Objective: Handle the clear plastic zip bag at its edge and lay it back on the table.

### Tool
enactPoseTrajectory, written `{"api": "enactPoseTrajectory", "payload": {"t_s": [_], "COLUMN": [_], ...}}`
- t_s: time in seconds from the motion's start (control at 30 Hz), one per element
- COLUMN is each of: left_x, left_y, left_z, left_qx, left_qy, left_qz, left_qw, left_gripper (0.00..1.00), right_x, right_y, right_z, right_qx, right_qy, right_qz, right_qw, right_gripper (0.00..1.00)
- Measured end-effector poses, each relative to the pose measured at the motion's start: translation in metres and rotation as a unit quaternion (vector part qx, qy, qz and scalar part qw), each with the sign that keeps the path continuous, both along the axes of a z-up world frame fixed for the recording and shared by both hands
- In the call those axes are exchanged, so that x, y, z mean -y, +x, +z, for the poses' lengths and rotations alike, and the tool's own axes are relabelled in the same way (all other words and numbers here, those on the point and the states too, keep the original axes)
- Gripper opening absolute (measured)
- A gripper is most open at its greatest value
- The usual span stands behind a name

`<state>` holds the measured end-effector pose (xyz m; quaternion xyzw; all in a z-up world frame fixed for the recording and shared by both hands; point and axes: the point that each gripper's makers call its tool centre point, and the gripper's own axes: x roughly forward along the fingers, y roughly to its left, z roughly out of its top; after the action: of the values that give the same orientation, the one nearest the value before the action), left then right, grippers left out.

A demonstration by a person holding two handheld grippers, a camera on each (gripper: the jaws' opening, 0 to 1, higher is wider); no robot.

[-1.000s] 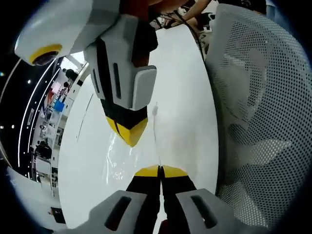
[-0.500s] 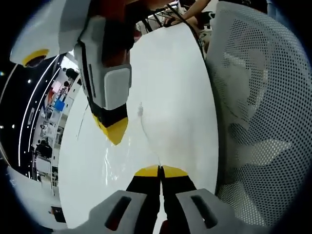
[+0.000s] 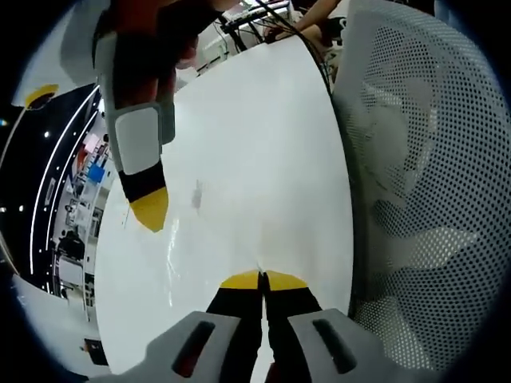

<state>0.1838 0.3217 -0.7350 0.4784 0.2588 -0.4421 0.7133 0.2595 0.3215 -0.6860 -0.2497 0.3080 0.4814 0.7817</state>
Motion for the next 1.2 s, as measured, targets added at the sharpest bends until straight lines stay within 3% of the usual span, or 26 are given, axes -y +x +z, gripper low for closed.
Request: {"api": "enactPoseTrajectory", "payload": {"t_s": [0.4,1.2], "left_x": [0.003,-0.001], "left_y": [0.004,0.004], "left_z": [0.004,0.005], "left_qx": [0.011,0.008], "left_qy": [-0.010,-0.010], "left_qz": [0.007,0.016], "left_qw": [0.9999,0.9998], "left_gripper": [0.00,0.00], "right_x": [0.001,-0.002], "right_y": [0.008,0.009], "right_z": [0.007,0.018], "right_qx": [0.034,0.033], "right_qy": [-0.004,0.006], "right_qz": [0.006,-0.002], "right_qw": [0.9994,0.9994], "right_gripper": [0.00,0.00]}}
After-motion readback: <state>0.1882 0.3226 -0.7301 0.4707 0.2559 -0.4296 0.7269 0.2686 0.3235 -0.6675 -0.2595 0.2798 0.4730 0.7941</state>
